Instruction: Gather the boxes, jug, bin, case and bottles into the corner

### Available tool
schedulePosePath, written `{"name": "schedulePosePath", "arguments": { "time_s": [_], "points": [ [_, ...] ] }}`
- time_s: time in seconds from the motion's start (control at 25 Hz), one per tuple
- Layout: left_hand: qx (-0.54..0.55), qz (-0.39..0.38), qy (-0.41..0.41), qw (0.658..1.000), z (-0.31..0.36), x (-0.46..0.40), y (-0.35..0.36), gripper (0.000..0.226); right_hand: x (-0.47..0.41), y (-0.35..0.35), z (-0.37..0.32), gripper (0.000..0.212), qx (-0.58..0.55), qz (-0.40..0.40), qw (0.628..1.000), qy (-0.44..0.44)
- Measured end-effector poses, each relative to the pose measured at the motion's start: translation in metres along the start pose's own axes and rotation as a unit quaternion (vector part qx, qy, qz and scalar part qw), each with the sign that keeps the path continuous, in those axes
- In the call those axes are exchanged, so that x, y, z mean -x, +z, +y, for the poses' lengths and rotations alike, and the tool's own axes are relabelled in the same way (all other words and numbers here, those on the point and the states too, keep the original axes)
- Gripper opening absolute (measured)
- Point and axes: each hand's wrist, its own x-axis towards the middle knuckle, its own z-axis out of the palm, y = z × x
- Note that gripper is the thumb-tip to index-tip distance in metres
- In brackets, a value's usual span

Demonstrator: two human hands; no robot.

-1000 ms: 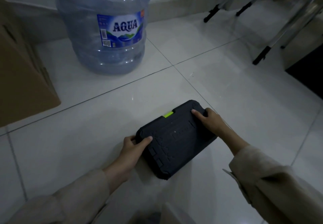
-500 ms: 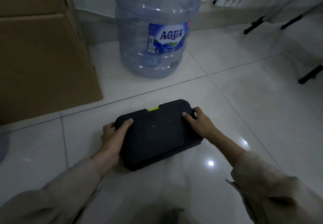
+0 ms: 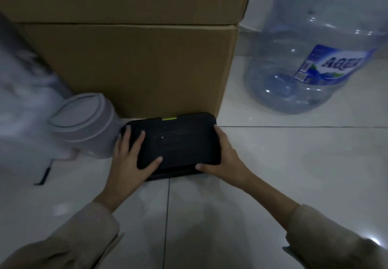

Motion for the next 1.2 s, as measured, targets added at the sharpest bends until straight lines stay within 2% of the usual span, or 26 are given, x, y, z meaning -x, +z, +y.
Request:
{"name": "schedulePosePath", "arguments": {
  "time_s": [0.08,0.12,0.32,0.52,0.72,0.84,0.96,1.08,1.2],
  "points": [
    [-0.133,-0.037,0.128,0.982,-0.017,0.009,-0.006,0.095,-0.007,0.018,-0.004,0.108,0.081,-0.017,0.996,-0.021],
    [-0.176,-0.053,0.161,0.97,-0.022,0.009,-0.008,0.096,-0.009,0.023,-0.003,0.107,0.103,-0.007,0.994,-0.027],
    [-0.264,-0.093,0.18,0.943,-0.026,-0.016,-0.015,0.087,-0.014,0.029,0.004,0.104,0.174,0.04,0.98,-0.087],
    [-0.263,-0.116,0.182,0.94,-0.034,-0.037,-0.025,0.094,-0.021,0.038,0.0,0.101,0.269,0.038,0.959,-0.079],
    [-0.25,-0.15,0.113,0.95,-0.02,-0.034,-0.024,0.095,-0.017,0.033,-0.007,0.095,0.376,0.025,0.924,-0.064],
    [-0.231,-0.208,0.067,0.948,0.004,-0.044,-0.041,0.085,-0.022,0.011,-0.025,0.075,0.383,-0.008,0.922,-0.057],
    [-0.19,-0.198,0.078,0.958,0.04,-0.062,-0.079,0.059,-0.034,-0.032,-0.07,0.053,0.368,-0.016,0.927,-0.074],
    [-0.156,-0.151,0.069,0.974,0.1,-0.079,-0.144,0.045,-0.035,-0.089,-0.154,0.047,0.324,-0.004,0.944,-0.063],
    [-0.134,-0.116,0.079,0.981,0.169,-0.083,-0.214,0.036,-0.018,-0.14,-0.235,0.043,0.286,-0.047,0.955,-0.067]
  ]
}}
